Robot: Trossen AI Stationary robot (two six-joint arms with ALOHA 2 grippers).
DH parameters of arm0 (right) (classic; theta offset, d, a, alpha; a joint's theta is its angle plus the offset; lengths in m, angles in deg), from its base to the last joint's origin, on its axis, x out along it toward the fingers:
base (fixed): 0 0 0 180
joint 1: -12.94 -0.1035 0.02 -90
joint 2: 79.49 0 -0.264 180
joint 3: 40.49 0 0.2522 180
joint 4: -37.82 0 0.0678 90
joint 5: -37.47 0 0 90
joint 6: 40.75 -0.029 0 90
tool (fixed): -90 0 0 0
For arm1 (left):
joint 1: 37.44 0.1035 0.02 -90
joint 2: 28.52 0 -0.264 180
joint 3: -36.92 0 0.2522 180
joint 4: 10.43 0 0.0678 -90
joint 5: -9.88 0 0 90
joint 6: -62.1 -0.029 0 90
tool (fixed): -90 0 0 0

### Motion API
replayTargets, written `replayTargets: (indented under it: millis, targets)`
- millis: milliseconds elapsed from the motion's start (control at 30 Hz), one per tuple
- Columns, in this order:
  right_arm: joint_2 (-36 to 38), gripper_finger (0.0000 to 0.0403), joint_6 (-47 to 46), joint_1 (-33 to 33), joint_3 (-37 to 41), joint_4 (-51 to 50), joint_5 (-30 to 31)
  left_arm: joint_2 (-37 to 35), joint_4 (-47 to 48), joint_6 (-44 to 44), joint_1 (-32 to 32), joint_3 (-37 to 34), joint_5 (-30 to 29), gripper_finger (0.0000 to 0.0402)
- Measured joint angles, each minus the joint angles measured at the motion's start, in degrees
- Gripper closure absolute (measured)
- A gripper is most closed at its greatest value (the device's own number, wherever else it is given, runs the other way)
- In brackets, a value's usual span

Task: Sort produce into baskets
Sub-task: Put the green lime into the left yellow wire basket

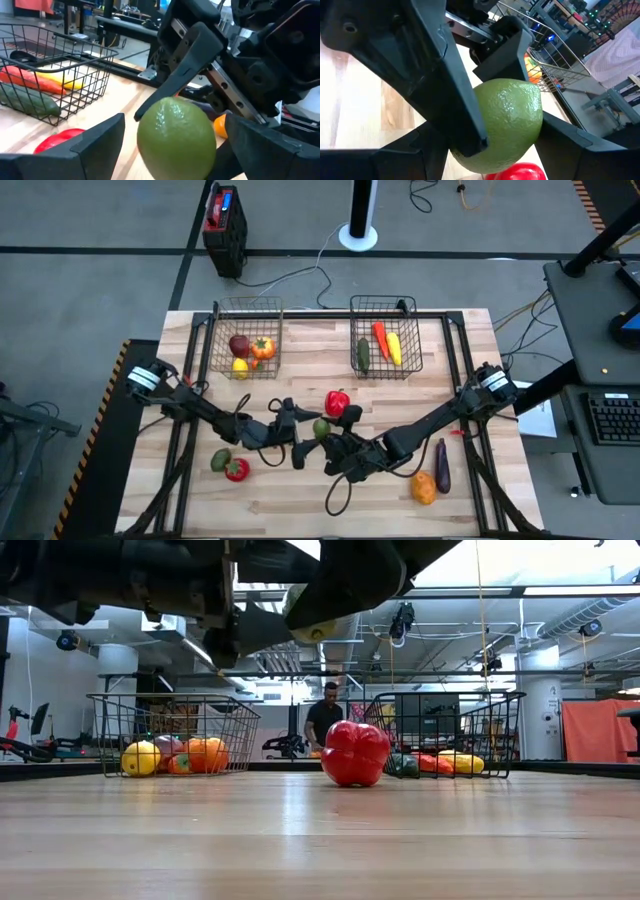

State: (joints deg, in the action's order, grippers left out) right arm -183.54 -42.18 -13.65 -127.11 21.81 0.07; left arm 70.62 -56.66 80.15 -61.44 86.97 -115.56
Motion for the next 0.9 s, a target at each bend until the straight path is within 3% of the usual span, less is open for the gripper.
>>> replayTargets:
  millis: [200,467,900]
  targets:
    - [0.0,0.0156,0.0,0.0,0.0,-0.3,0.0,0.6,0.0,2.6,0.7,0.4,0.2,0.0104]
    - [0.0,0.0153,0.9,0.0,0.0,-0.5,-1.2,0.6,0.5,4.0,0.7,0.1,0.2,0.0221]
    - [0.0,0.0085,-4.0,0.1,0.0,-0.4,0.4,0.3,1.2,3.2,0.8,0.0,0.5,0.0222]
